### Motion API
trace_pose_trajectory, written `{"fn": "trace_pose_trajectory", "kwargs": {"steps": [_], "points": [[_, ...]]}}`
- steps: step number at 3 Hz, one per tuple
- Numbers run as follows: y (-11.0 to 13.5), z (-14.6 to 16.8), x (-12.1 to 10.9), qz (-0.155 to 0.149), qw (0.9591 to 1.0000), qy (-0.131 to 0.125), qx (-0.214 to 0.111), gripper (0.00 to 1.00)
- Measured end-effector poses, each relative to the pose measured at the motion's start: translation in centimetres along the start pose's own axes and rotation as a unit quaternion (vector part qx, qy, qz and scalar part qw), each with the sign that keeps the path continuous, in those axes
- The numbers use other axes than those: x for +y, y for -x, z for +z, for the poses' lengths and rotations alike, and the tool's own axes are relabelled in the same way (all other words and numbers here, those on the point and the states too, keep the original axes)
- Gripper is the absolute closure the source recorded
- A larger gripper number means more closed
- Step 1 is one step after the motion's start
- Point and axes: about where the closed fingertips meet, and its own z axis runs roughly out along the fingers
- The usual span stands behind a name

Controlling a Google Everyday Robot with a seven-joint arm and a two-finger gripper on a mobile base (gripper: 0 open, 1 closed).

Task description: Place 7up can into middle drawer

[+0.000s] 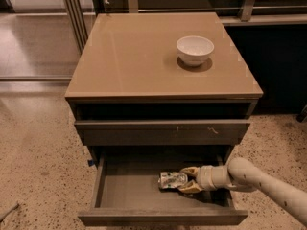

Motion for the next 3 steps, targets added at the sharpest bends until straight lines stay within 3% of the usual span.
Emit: {"fn": "trace_pose_trajectory", "kwargs": {"steps": [1,2,3], "points": [[0.0,0.0,0.0,0.0,1.0,0.0,0.0,0.12],[0.0,0.01,0.0,0.0,1.0,0.0,0.0,0.0],[0.0,0.01,0.01,0.0,1.0,0.0,0.0,0.0]]}}
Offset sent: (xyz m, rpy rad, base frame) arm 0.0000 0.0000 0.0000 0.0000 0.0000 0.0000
